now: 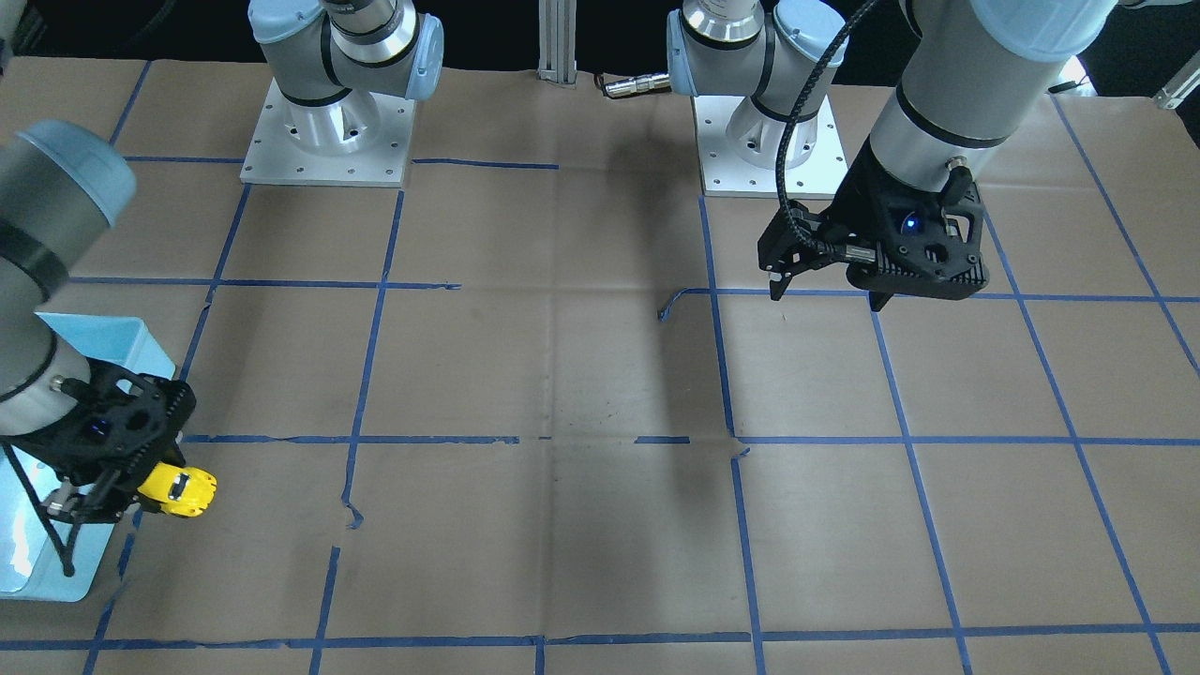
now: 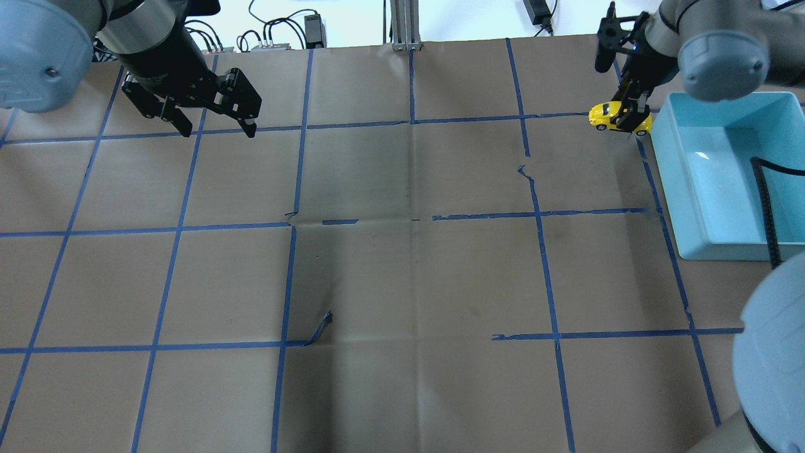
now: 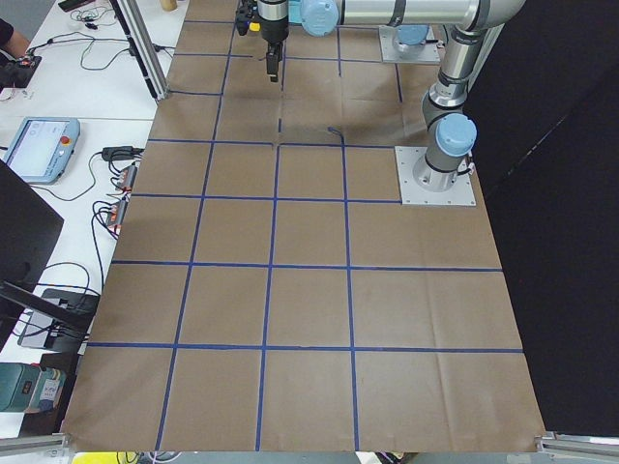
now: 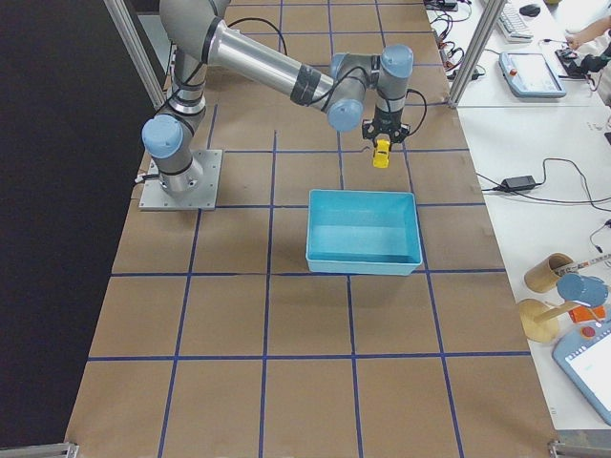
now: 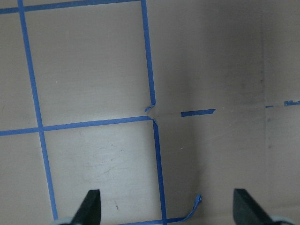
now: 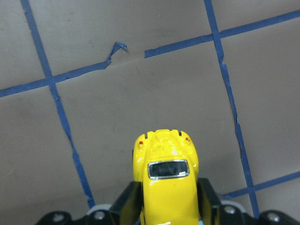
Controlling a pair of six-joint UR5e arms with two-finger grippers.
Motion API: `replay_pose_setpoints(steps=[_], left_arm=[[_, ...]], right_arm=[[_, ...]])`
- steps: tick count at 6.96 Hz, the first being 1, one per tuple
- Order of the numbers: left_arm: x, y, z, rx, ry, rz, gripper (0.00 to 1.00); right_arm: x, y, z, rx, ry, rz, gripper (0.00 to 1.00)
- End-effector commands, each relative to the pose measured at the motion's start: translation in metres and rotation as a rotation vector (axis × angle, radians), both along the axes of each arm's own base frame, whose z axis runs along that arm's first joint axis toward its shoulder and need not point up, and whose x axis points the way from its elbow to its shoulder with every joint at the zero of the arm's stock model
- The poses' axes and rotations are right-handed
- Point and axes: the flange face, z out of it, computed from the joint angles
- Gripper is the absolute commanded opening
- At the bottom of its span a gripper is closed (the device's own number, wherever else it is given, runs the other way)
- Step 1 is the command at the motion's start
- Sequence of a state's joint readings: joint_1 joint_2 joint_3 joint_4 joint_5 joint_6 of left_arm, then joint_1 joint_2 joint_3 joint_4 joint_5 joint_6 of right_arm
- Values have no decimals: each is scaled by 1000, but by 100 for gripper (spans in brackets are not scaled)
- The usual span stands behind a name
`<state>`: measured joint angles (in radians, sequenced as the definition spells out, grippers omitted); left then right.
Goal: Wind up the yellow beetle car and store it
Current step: 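Lift the car with the right gripper and carry it over the bin, then lower the held car into the light-blue bin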
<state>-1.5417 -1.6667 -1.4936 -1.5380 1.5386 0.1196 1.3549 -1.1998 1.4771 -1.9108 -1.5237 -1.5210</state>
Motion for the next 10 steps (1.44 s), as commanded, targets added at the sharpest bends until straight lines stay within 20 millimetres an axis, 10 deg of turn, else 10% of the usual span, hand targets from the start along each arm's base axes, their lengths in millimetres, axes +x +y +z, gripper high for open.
replay_pose_setpoints(steps=[1,5,7,10], left_arm=[[0,1,1,-1,0,0,100],[0,2,1,0,0,0,100],[0,2,2,0,2,0,100],[0,2,2,0,2,0,100]], right_arm=[[-66,7,33,39,-15,-18,22],[-202,60,-23,81,-41,75,22],[-226,74,-36,76,-34,44,22],[-226,78,-37,120,-41,-648,26]])
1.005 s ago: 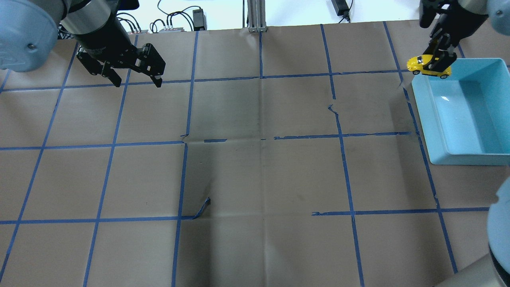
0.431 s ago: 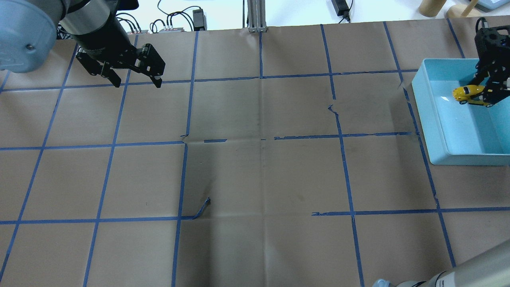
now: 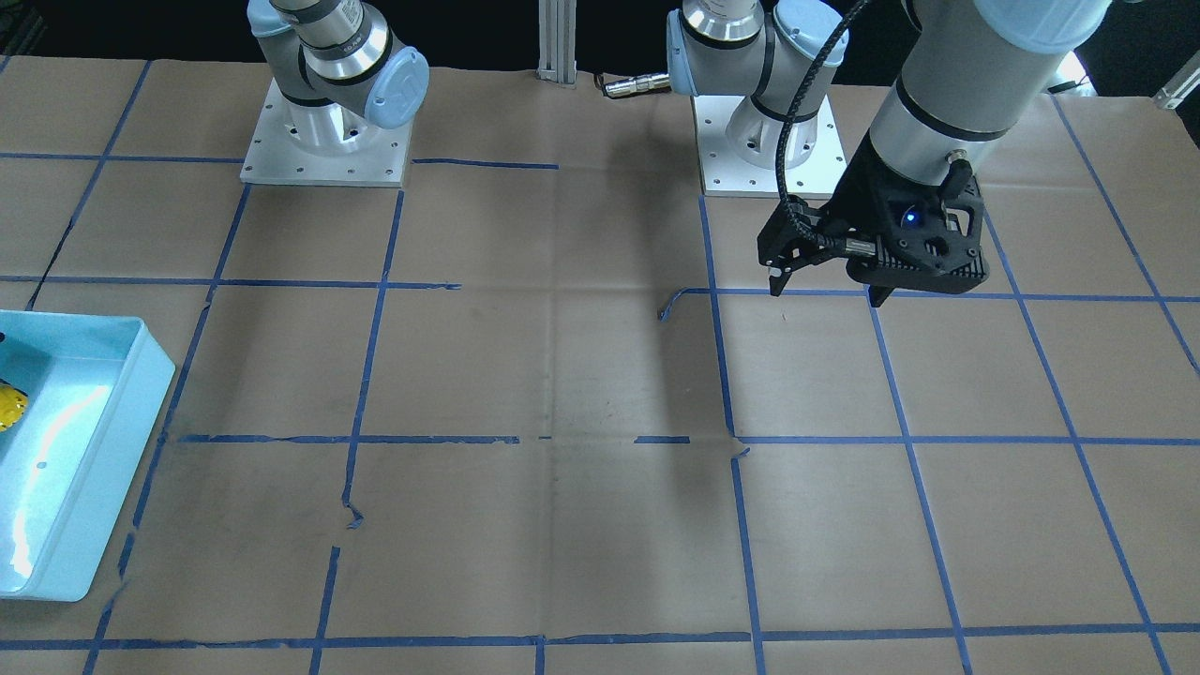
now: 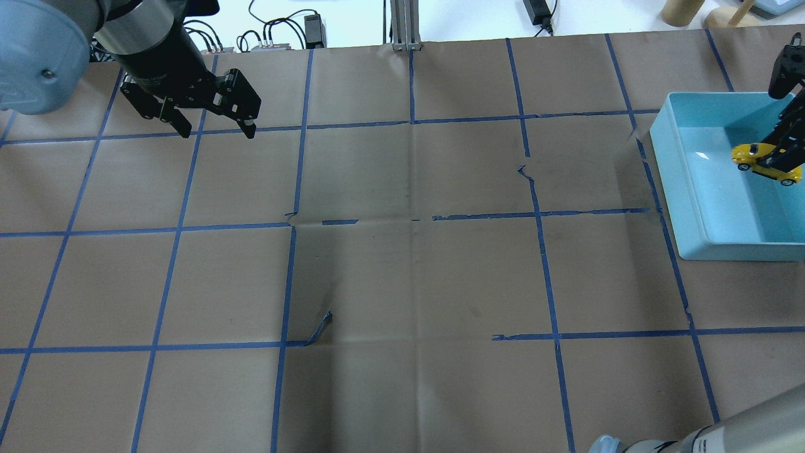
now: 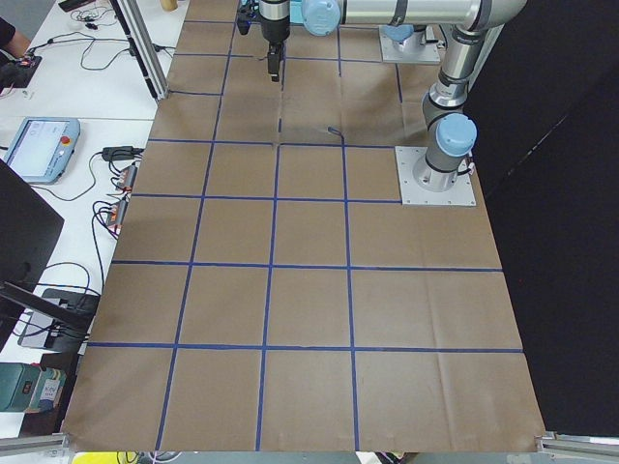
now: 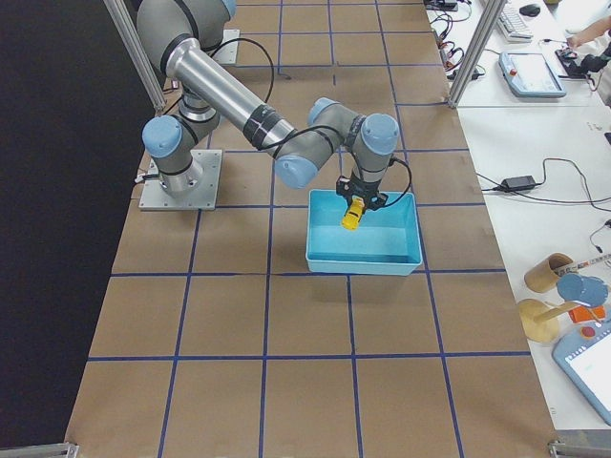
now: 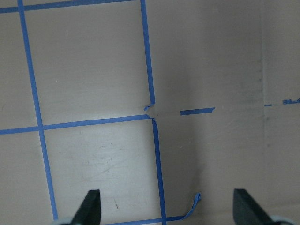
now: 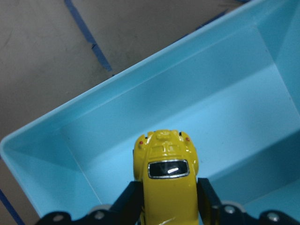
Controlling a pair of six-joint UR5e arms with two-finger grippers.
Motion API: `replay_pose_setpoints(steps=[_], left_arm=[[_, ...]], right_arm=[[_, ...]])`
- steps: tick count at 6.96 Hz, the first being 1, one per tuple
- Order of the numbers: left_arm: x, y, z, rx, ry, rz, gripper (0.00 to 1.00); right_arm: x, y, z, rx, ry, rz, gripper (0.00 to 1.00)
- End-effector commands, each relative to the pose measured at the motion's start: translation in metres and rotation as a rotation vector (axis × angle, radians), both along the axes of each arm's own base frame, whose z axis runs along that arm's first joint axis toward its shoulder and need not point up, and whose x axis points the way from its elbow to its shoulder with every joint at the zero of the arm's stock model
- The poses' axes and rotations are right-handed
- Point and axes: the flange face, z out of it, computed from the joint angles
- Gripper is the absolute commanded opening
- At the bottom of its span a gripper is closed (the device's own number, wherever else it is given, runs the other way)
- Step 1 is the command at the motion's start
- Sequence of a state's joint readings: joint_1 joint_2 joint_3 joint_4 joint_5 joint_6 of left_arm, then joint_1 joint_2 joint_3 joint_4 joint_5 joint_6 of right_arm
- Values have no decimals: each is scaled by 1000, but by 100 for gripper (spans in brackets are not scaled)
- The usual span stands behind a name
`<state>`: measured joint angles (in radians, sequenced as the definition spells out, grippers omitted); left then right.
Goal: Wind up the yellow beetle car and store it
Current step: 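Lower the held car into the light-blue bin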
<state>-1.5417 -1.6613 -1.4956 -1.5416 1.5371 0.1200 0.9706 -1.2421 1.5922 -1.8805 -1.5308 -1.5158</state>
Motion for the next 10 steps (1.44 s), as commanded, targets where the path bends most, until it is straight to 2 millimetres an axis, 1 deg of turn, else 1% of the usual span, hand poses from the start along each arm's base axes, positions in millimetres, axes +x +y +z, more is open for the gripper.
replay_pose_setpoints(steps=[1,2,3,4,5,6,7,8,9,10], left_arm=[[0,0,1,-1,0,-1,100],[0,0,1,-1,0,-1,100],[0,0,1,-1,0,0,100],[-1,-1,1,-1,0,-1,100],[-1,-3,-2,2,0,-3,100],[0,-3,0,-1,0,-1,100],[-1,-3,0,-1,0,-3,100],[0,-3,-1,0,0,-1,100],[0,-3,-3,3,2,-1,100],[0,-1,-2,3,0,-1,100]], right_arm=[[-2,-1,-8,27,7,-374,26],[-8,-4,-6,3,26,-624,26],[-16,-4,-18,26,54,-843,25],[-18,-6,-48,77,50,-1003,25],[-35,-8,-74,34,56,-1027,25],[-35,-4,-93,15,57,-1052,26],[-31,0,-99,-6,59,-1056,31],[-32,0,-99,-8,53,-1058,48],[-28,-3,-99,-11,40,-1050,97],[-28,-4,-92,-18,50,-1050,100]])
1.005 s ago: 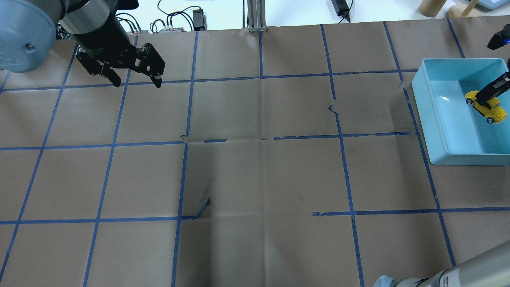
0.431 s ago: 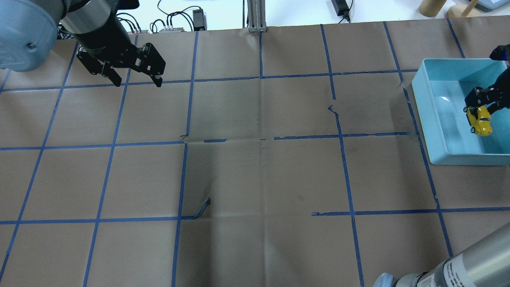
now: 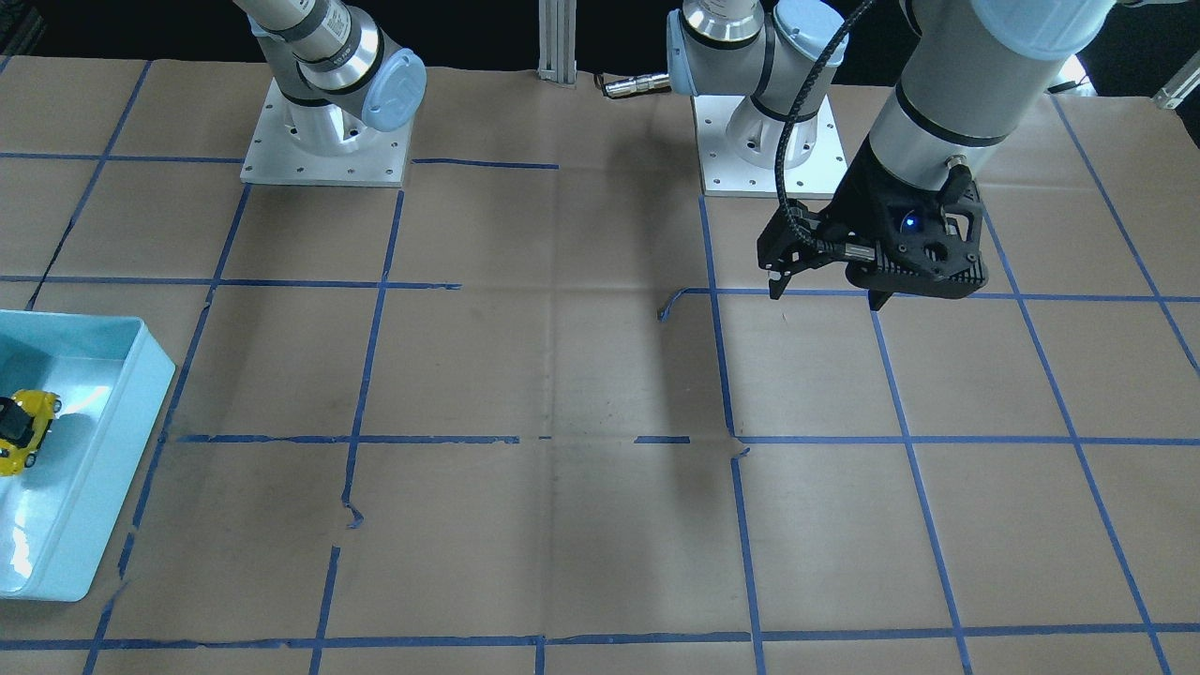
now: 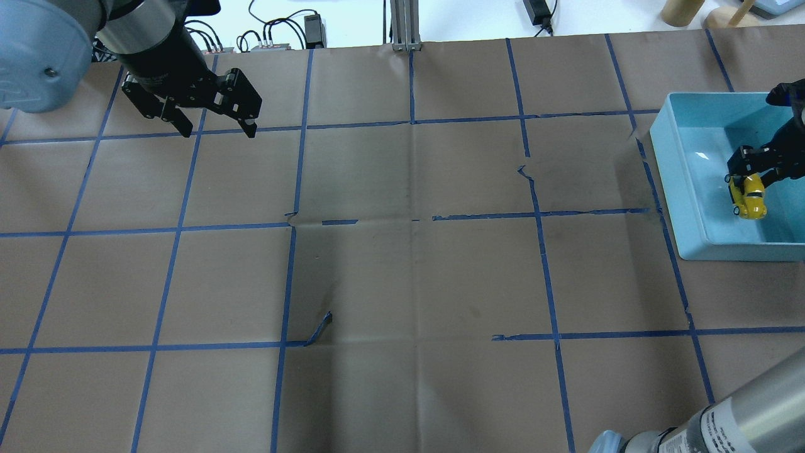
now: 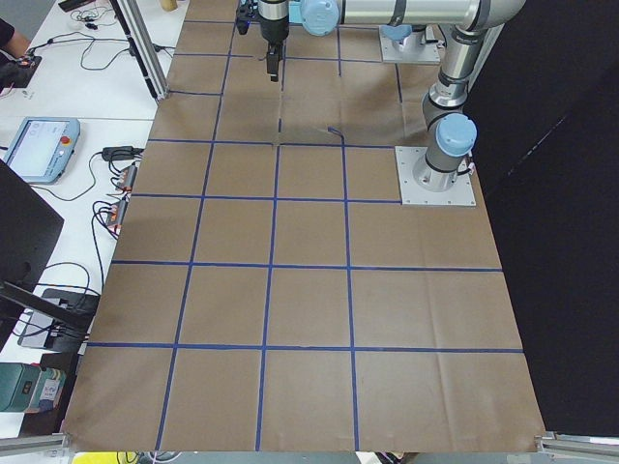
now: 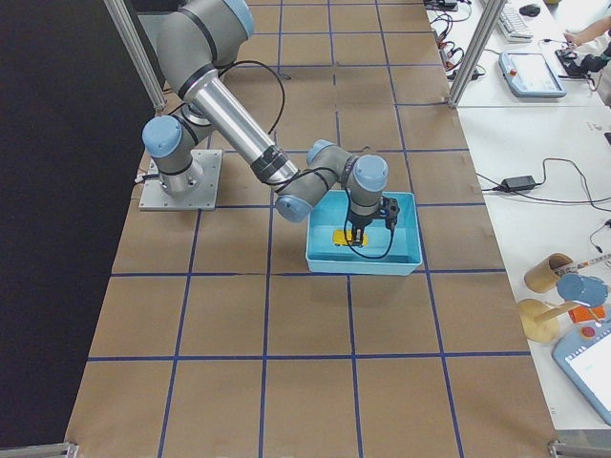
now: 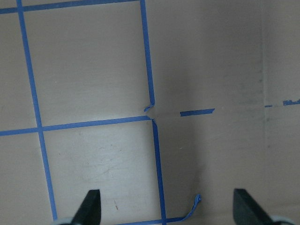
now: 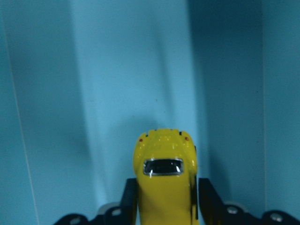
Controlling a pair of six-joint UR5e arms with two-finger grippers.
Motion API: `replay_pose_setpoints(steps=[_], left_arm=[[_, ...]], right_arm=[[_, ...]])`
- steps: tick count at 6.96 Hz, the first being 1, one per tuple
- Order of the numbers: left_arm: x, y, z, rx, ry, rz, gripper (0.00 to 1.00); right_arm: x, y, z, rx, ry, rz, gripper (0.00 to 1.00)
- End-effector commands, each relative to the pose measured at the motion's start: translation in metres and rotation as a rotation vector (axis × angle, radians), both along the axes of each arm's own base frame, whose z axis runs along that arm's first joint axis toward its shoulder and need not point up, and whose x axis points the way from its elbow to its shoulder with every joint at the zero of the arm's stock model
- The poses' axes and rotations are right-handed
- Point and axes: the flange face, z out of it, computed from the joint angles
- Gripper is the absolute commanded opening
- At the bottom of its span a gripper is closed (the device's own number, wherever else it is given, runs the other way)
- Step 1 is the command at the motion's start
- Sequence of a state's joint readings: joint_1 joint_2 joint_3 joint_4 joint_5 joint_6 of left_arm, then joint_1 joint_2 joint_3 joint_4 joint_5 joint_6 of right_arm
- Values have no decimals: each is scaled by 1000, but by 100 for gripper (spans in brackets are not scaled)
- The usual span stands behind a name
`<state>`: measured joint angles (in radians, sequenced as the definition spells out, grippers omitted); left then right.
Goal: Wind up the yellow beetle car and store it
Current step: 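Open the right gripper to release the car in the bin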
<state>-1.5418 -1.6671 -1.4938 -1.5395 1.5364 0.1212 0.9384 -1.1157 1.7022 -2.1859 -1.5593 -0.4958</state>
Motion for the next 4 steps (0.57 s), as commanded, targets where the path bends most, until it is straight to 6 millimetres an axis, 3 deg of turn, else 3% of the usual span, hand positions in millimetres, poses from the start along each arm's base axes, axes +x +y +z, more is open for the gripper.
replay_pose_setpoints(steps=[1,3,4], left_arm=[[0,1,0,1,-1,0,100],[0,2,1,0,-1,0,100],[0,2,1,0,-1,0,100]], right_arm=[[4,-1,15,-12,13,5,100],[18,4,66,-50,31,14,100],[30,-4,94,-88,53,-1,100]])
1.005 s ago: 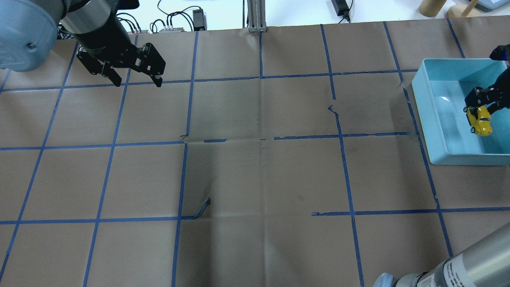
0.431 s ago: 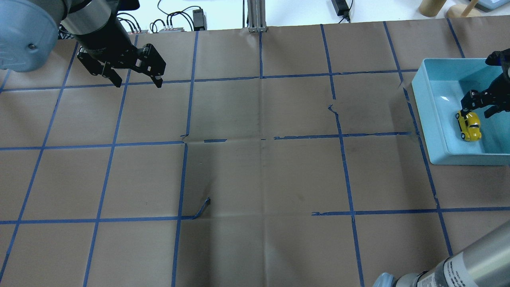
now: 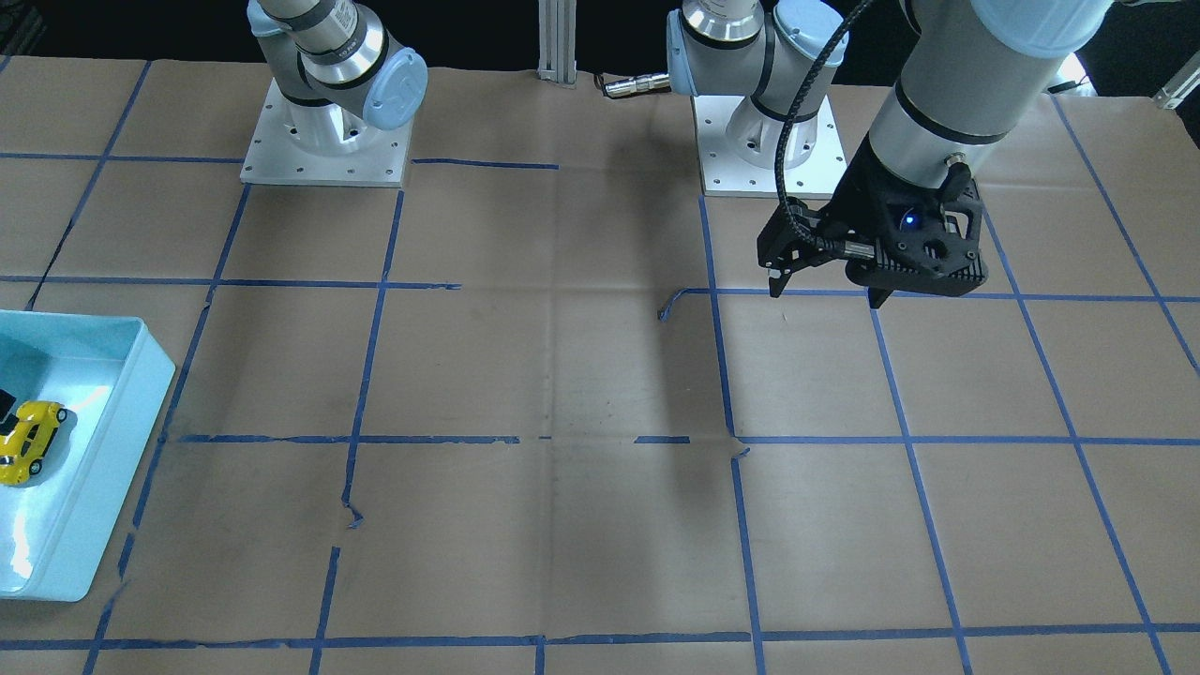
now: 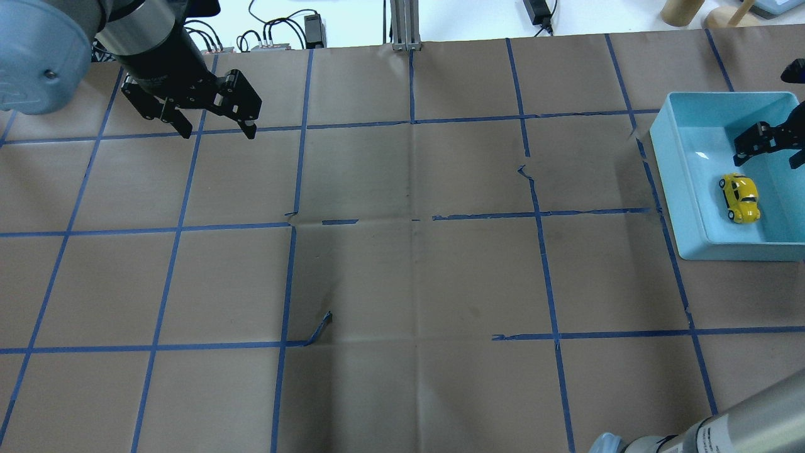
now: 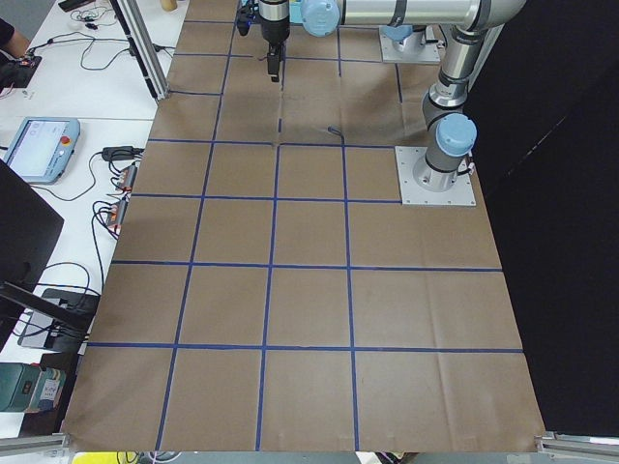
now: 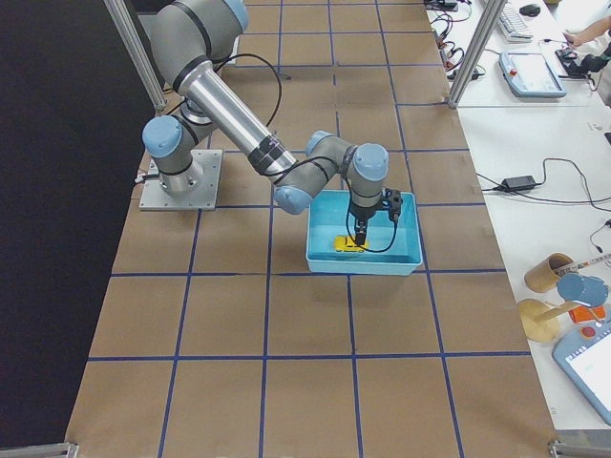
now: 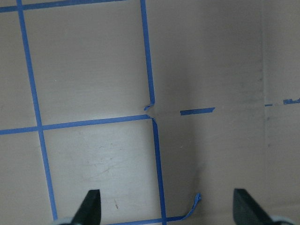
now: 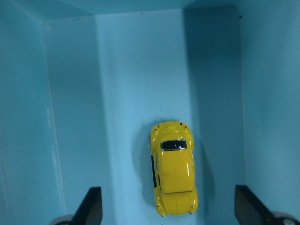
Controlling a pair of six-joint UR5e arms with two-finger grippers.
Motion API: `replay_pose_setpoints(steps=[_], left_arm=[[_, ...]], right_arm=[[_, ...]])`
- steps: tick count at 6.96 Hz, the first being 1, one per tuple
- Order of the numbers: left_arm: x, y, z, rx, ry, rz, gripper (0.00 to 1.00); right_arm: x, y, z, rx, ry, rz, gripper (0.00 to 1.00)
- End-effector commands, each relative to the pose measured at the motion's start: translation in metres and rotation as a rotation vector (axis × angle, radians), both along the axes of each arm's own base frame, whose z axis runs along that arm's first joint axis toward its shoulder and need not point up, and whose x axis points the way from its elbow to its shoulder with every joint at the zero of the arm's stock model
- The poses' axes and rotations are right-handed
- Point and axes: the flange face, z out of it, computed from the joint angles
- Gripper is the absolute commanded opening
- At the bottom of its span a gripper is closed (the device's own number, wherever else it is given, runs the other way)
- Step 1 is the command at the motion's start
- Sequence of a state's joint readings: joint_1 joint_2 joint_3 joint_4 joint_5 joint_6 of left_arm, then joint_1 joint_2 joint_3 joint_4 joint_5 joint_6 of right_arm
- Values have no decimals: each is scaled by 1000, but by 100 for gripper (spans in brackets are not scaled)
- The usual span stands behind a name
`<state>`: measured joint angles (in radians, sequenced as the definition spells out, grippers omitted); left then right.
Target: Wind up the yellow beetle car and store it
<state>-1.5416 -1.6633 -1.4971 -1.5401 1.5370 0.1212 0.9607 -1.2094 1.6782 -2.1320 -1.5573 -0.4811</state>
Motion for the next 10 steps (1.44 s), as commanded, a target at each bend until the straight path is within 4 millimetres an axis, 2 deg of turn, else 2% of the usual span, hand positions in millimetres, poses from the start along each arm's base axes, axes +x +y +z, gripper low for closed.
replay_pose_setpoints(steps=[1,2,3,4,5,6,7,8,9,10], left_arm=[[0,-1,1,-2,0,0,100],[0,0,0,0,0,0,100],[0,1,1,-2,0,0,100],[0,1,1,-2,0,0,100],[0,0,2,-3,0,0,100],[0,1,2,-2,0,0,100],[0,1,2,-2,0,0,100],[0,1,2,-2,0,0,100],[0,0,2,-3,0,0,100],[0,0,2,-3,0,0,100]], right_arm=[[33,-6,55,-28,11,6,100],[73,7,111,-29,9,28,100],[121,17,159,-20,-16,-39,100],[172,18,192,-9,-18,10,100],[216,22,215,44,-39,41,100],[251,23,225,57,-52,39,100],[295,28,223,63,-51,115,100],[352,44,222,65,-30,210,100],[386,60,215,66,-36,243,100],[388,72,209,78,-41,223,100]])
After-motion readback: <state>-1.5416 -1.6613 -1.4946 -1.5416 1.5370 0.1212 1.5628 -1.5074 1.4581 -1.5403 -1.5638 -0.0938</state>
